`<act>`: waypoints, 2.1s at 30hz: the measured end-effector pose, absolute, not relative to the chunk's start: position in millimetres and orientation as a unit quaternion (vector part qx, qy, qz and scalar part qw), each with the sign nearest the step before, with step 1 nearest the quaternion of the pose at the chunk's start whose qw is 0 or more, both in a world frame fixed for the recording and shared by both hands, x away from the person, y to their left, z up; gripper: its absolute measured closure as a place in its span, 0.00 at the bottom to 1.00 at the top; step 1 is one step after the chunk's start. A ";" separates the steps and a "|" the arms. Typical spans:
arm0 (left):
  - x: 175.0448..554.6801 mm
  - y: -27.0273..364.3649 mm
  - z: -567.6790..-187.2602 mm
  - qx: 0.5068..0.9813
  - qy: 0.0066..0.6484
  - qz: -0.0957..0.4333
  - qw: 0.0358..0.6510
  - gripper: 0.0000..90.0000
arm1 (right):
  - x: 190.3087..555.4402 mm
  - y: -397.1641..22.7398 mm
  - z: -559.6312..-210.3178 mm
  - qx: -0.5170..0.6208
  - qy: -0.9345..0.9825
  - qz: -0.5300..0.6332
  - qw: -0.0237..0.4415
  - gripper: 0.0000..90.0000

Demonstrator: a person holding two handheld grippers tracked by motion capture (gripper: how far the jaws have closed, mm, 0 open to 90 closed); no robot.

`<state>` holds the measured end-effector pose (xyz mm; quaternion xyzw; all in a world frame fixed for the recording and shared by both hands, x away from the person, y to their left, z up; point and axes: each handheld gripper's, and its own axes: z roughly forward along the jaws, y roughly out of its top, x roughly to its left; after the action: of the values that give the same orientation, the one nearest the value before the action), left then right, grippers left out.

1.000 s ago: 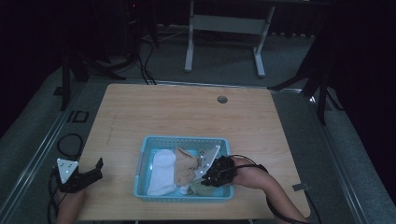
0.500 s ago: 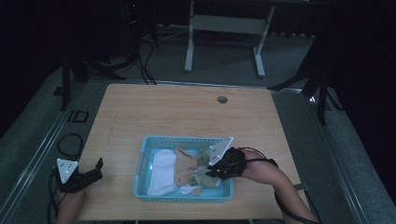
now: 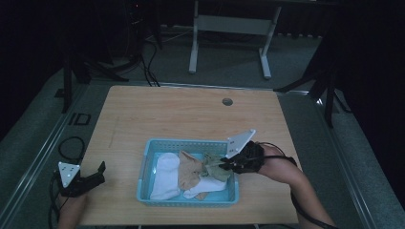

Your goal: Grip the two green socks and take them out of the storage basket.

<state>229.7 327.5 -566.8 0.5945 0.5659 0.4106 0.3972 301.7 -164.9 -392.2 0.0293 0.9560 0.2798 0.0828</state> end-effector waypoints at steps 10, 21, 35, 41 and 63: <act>230.0 327.3 -566.8 0.595 0.566 0.410 0.397 0.00 | 305.4 -202.5 -367.5 0.076 0.940 0.307 0.126 0.89; 230.3 327.3 -566.7 0.597 0.566 0.409 0.395 0.00 | 307.9 -242.4 -374.7 0.131 0.932 0.308 0.141 0.89; 230.3 326.8 -566.8 0.596 0.566 0.411 0.395 0.00 | 310.7 -275.8 -413.3 0.186 0.927 0.298 0.130 0.89; 230.4 326.8 -566.8 0.596 0.567 0.411 0.394 0.00 | 309.6 -287.6 -434.6 0.212 0.923 0.297 0.120 0.89; 230.2 326.6 -566.8 0.596 0.566 0.410 0.395 0.00 | 318.8 -298.4 -513.9 0.269 0.917 0.286 0.070 0.88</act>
<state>230.2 326.6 -566.8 0.5960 0.5663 0.4105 0.3946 318.8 -298.4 -513.9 0.2695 0.9167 0.2864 0.0701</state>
